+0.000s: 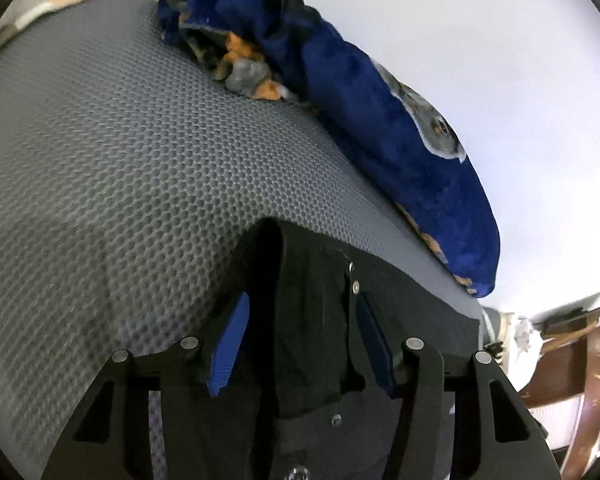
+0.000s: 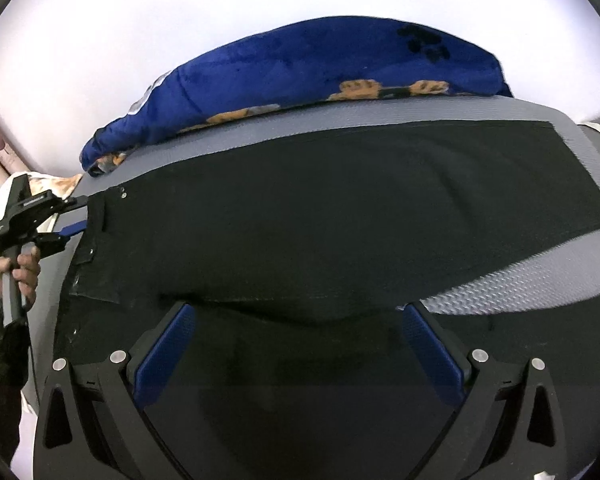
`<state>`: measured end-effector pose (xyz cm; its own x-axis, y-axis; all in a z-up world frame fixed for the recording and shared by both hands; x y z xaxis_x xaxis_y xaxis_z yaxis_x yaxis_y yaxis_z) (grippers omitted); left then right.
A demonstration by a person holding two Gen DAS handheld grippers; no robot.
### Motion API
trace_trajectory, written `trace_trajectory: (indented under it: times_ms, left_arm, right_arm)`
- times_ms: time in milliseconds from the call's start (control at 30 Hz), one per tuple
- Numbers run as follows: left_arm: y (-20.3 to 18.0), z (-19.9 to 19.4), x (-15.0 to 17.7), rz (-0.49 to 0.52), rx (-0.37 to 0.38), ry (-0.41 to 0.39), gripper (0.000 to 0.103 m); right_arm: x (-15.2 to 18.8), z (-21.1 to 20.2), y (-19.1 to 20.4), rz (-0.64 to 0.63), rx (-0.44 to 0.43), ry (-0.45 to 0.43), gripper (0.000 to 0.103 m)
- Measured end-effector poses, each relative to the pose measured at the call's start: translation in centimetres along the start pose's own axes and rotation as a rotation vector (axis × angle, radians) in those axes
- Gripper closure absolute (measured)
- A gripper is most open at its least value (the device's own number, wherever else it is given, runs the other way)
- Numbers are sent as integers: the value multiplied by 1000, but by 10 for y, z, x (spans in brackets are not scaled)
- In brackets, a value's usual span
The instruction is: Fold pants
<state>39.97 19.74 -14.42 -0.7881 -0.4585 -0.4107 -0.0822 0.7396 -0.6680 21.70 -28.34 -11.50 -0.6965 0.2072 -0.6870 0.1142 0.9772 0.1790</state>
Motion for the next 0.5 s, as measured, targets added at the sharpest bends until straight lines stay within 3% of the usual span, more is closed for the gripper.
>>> trace_trajectory:
  times_ms: [133, 200, 367, 500]
  left_arm:
    - [-3, 14, -6, 24, 38, 23, 74]
    - [-5, 19, -7, 22, 42, 33, 82]
    - [-17, 25, -10, 18, 95, 39, 82]
    - [-26, 39, -12, 41, 81, 43, 82]
  right_arm:
    - [-1, 12, 7, -10, -7, 13, 0]
    - [-3, 18, 10, -18, -11, 15, 0]
    - [-11, 30, 16, -25, -32, 8, 0]
    - [-19, 45, 21, -38, -55, 10, 0]
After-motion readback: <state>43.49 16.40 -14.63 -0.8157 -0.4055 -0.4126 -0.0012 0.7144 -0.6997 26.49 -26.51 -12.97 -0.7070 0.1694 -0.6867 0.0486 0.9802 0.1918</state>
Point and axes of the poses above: each gripper's, at about its wrist camera, not at the fingertips, and z roughly the way its jaws point, y to its left, x to its underside, the point moved 2 cm from there along z, roughly the way its jaws point, and after that the axes turned 14 degrees about -y, right-handed, at the moved point
